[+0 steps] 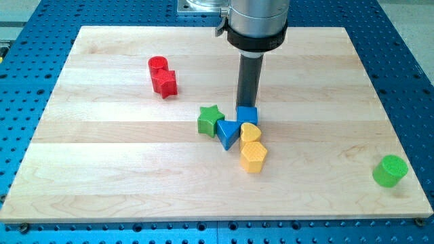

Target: Move the green star top left to the cube

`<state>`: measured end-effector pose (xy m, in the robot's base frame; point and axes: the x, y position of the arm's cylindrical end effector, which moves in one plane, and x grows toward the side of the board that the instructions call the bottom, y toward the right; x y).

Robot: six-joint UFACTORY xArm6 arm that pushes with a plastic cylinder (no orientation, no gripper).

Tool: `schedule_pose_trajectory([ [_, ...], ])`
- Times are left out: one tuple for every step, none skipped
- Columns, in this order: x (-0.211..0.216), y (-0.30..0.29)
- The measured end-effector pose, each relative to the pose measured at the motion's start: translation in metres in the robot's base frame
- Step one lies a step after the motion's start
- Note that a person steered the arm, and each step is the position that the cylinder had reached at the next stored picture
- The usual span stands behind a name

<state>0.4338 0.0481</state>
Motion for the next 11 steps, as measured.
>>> schedule_pose_trajectory([
  [-0.003,-0.064],
  [0.006,-0.096],
  [0.031,-0.131],
  [0.079,-0.139],
  [0.090,-0.122],
  [0.085,-0.094],
  [0.071,-0.079],
  [0.058,-0.071],
  [0.048,-0.057],
  [0.039,-0.043],
  [0.027,-0.040],
])
